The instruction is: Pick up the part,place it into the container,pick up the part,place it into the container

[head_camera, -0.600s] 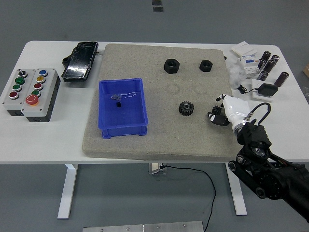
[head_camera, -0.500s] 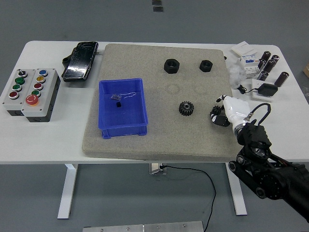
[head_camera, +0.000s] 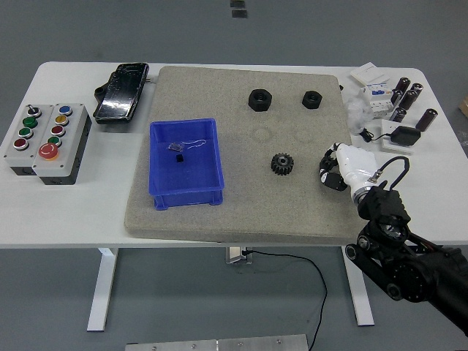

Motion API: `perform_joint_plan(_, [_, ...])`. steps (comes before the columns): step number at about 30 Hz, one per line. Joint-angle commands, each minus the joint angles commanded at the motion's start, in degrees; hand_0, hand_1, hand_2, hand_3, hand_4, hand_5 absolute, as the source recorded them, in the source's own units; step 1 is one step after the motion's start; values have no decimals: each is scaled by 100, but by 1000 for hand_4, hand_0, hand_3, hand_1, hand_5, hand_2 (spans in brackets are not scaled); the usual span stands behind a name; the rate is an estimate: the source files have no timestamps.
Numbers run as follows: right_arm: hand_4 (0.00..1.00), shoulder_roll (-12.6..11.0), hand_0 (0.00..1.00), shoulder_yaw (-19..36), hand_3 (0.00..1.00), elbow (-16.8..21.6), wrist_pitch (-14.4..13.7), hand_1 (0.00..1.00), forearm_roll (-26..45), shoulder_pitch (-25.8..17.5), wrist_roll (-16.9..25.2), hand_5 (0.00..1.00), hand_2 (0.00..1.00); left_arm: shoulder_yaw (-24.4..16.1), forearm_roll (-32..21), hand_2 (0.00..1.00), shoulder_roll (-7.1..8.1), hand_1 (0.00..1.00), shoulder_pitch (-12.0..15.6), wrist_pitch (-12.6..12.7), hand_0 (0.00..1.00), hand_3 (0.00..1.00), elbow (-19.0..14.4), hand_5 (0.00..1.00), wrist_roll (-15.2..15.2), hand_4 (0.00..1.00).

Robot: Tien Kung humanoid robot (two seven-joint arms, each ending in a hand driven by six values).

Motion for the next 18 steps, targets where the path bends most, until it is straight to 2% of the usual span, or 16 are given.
perform_joint_plan(7, [439, -57, 357, -313, 471, 439, -3, 545, -7, 392, -54, 2, 429, -13, 5, 582, -7, 623, 3, 0, 658, 616, 0, 359, 12, 711])
perform_joint_plan(13, [431, 148, 389, -898, 474, 939, -138, 544, 157, 987, 57, 2, 426, -30, 38, 582, -3, 623, -16, -8, 658, 616, 0, 359, 15, 711])
perform_joint_plan(16, [431, 325, 389, -1270, 474, 1117, -402, 544, 453, 1301, 194, 2, 426, -37, 58, 582, -5, 623, -25, -13, 658, 616, 0, 359, 18, 711])
perform_joint_plan(17, [464, 364, 450, -1380, 501, 1144, -479, 585, 545, 1371, 231, 2, 477, -41, 66, 582, -6, 624, -28, -15, 658, 616, 0, 359, 21, 711])
perform_joint_plan(18, [464, 413, 450, -1516, 501, 1167, -573, 585, 657, 1453, 272, 2, 477, -45, 75, 582, -6, 624, -31, -17, 658, 616, 0, 359, 25, 711])
